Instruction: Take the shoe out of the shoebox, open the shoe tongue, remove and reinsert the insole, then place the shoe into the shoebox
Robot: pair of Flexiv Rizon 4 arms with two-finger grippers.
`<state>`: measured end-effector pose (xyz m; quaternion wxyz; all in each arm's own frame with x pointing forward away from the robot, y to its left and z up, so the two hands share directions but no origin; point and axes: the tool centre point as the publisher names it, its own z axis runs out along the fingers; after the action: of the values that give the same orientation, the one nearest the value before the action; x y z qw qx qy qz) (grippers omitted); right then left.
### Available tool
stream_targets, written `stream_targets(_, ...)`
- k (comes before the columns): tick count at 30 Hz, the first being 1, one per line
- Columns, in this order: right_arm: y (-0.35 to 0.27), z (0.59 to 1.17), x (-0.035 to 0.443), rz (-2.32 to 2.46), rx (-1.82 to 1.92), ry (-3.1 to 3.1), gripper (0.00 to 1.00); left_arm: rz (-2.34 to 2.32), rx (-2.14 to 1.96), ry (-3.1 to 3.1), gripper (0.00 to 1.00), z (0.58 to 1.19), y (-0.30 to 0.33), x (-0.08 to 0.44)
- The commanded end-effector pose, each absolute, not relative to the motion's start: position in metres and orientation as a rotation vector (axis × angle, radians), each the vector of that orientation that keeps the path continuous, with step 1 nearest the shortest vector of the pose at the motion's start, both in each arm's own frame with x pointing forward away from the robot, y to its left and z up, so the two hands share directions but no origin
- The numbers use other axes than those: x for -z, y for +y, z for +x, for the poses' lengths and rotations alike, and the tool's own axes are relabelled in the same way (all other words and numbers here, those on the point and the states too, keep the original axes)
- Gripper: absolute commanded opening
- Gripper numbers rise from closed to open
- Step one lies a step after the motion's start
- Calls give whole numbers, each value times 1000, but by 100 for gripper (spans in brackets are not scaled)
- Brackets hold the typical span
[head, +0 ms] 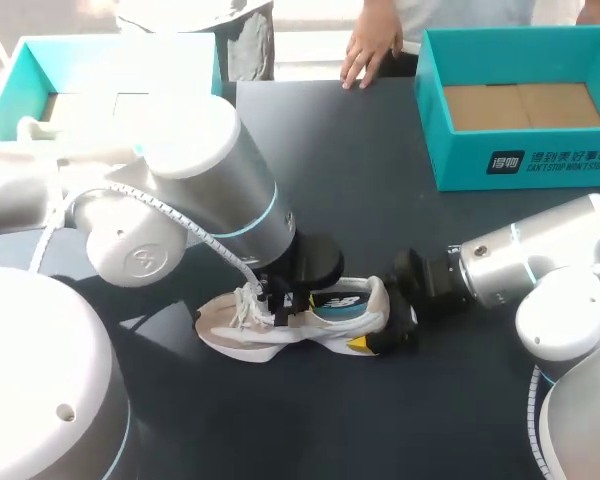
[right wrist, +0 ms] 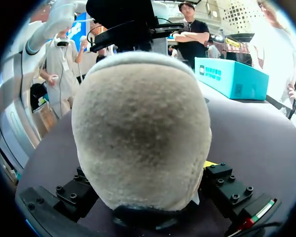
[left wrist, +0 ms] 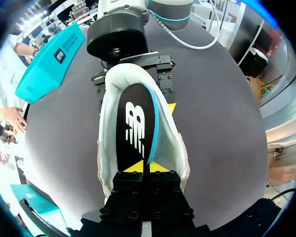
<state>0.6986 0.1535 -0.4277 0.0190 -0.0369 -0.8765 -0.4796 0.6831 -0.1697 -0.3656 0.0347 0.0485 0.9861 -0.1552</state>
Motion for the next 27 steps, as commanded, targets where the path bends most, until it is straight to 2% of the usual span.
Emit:
stream_targets(1,157,701,433,-116,1479,-2725,0,155,516,3023,0,675,-152,348)
stream_targets(10,157,701,433,-116,1479,-2725,0,149,573,2973,0,669,-139,314)
stream_targets(16,157,701,433,-116,1479,-2725,0,129,598,2964,0,675,-136,310)
stream_targets(27,157,701,433,-116,1479,-2725,0,232,650,2966,0,696,-176,304)
